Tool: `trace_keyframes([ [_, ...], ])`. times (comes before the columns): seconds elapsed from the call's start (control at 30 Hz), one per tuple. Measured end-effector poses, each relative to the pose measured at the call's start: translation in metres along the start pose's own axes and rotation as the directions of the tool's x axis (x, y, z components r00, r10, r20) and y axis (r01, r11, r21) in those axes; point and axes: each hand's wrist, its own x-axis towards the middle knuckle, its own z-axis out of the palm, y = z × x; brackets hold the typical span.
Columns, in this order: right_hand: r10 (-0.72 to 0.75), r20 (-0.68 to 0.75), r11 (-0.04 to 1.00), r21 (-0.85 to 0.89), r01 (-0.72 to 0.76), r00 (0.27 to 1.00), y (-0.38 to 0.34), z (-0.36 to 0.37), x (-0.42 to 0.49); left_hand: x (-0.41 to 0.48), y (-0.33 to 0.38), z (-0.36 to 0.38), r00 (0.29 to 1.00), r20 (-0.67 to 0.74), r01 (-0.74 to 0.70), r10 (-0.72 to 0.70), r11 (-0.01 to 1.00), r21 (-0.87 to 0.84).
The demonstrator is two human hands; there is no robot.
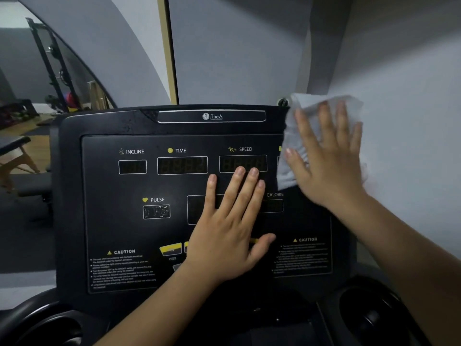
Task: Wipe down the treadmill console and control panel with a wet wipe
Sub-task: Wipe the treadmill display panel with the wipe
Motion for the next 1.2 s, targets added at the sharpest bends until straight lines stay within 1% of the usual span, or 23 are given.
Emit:
trace_keyframes([
  [0.07,-0.102,-0.013,0.995,-0.019,0.102,0.995,-0.019,0.002,-0.011,0.0,0.0,0.0,1.0,-0.008,-0.003,0.003,1.0,-0.001],
  [0.13,-0.207,0.018,0.978,-0.011,0.208,0.978,-0.027,0.01,-0.043,0.0,-0.001,0.001,1.0,-0.015,-0.01,0.01,1.0,-0.006],
  [0.2,-0.251,0.053,0.968,0.004,0.251,0.967,-0.018,0.016,-0.074,0.0,-0.001,0.002,1.0,-0.015,-0.011,0.01,1.0,-0.007],
  [0.3,-0.203,0.065,0.979,0.011,0.203,0.977,0.002,0.013,-0.076,0.001,-0.001,0.002,1.0,-0.001,-0.004,0.004,1.0,0.001],
  [0.4,-0.097,0.017,0.995,-0.023,0.097,0.995,0.005,0.004,-0.034,0.0,0.0,0.002,1.0,0.006,0.002,-0.002,1.0,0.0],
  [0.47,-0.074,-0.028,0.997,-0.024,0.073,0.997,-0.002,-0.006,0.003,0.0,0.001,0.002,1.0,0.003,0.003,-0.003,1.0,-0.001],
  [0.6,-0.199,-0.083,0.98,-0.009,0.199,0.976,-0.044,-0.016,0.056,0.001,0.0,0.003,1.0,0.003,0.0,0.0,1.0,-0.001],
  [0.73,-0.287,-0.154,0.957,-0.003,0.29,0.945,-0.08,-0.011,0.057,0.0,-0.001,0.003,1.0,-0.021,-0.003,0.002,1.0,-0.021],
  [0.8,-0.325,-0.134,0.945,0.002,0.328,0.936,-0.074,-0.01,0.047,-0.002,-0.003,0.002,0.997,-0.072,-0.017,0.012,0.997,-0.073],
  [0.9,-0.362,-0.046,0.932,-0.053,0.359,0.931,-0.052,-0.005,0.017,-0.006,-0.012,-0.009,0.965,-0.261,-0.074,-0.002,0.957,-0.282],
  [0.93,-0.364,-0.019,0.93,-0.063,0.363,0.931,-0.046,-0.003,0.005,-0.008,-0.018,-0.015,0.947,-0.321,-0.084,-0.02,0.948,-0.306],
  [0.97,-0.356,0.005,0.932,-0.066,0.356,0.934,-0.039,-0.001,-0.005,-0.009,-0.027,-0.02,0.934,-0.357,-0.073,-0.033,0.957,-0.28],
  [1.03,-0.311,0.042,0.948,-0.06,0.313,0.95,-0.025,0.002,-0.019,-0.011,-0.053,-0.027,0.931,-0.359,0.004,-0.06,0.988,-0.156],
  [1.1,-0.213,0.054,0.976,-0.04,0.215,0.976,-0.011,0.002,-0.023,-0.014,-0.084,-0.03,0.938,-0.319,0.124,-0.137,0.99,-0.062],
  [1.2,-0.041,0.004,0.999,-0.036,0.041,0.999,-0.015,-0.001,-0.014,-0.016,-0.12,-0.035,0.934,-0.221,0.277,-0.282,0.959,-0.051],
])
